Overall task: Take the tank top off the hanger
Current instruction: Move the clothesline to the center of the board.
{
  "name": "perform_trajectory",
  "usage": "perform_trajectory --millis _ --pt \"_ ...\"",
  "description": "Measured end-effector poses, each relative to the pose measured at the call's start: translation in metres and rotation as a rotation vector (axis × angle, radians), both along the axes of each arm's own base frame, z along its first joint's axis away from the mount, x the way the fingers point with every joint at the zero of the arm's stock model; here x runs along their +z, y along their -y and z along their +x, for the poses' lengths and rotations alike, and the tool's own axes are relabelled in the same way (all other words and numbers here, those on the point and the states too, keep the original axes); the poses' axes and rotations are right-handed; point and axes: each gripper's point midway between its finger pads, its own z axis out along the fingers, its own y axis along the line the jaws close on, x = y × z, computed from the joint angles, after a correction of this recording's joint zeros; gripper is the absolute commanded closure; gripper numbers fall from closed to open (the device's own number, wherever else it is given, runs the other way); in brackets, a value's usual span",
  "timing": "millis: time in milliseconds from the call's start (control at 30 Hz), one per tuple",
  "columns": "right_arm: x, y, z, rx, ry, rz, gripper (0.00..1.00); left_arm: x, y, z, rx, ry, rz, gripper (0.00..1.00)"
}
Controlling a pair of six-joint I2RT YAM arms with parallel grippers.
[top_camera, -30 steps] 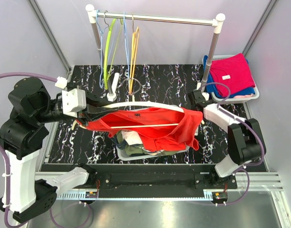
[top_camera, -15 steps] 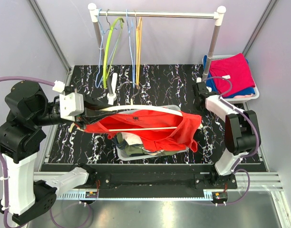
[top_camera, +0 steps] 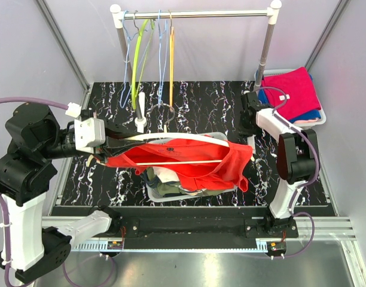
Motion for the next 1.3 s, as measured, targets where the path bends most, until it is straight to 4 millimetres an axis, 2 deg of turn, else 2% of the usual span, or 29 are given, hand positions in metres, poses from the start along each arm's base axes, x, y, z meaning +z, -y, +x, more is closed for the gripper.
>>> perform_trajectory --millis 67,167,267,367,433,533,600,733,833,933,1100,1300 --pt "0.005 -0.005 0.0 0.013 0.009 0.026 0.73 0.0 0.0 0.0 0.002 0.004 0.0 0.95" --pt "0.026 -0.016 -0.012 0.049 0.051 0.104 0.52 -0.001 -0.001 0.001 0.007 0.008 0.003 0.95" --pt "0.072 -0.03 -0.038 0.105 0.163 0.214 0.38 -0.007 -0.001 0.004 0.021 0.005 0.014 0.99" --pt "0.138 -0.037 -0.063 0.166 0.357 0.297 0.33 -0.018 -0.001 0.016 0.061 -0.015 0.032 1.0" --pt "0.177 -0.037 -0.078 0.197 0.498 0.327 0.35 -0.028 -0.002 0.03 0.115 -0.032 0.047 1.0" --pt "0.216 -0.032 -0.105 0.218 0.668 0.344 0.38 -0.045 -0.007 0.057 0.222 -0.062 0.074 1.0" --pt "0.224 -0.028 -0.123 0.226 0.737 0.349 0.4 -0.052 -0.011 0.074 0.286 -0.075 0.086 1.0" --pt "0.221 -0.03 -0.147 0.26 0.788 0.378 0.39 -0.057 -0.017 0.093 0.363 -0.077 0.09 1.0" --pt "0.224 -0.039 -0.16 0.316 0.82 0.431 0.36 -0.055 -0.019 0.097 0.379 -0.064 0.079 1.0" --pt "0.234 -0.054 -0.17 0.389 0.865 0.515 0.22 -0.054 -0.02 0.099 0.384 -0.058 0.072 1.0" --pt "0.264 -0.081 -0.182 0.529 0.959 0.669 0.19 -0.056 -0.019 0.1 0.382 -0.072 0.069 1.0" --pt "0.289 -0.1 -0.189 0.673 1.02 0.768 0.18 -0.056 -0.019 0.101 0.378 -0.085 0.063 1.0"
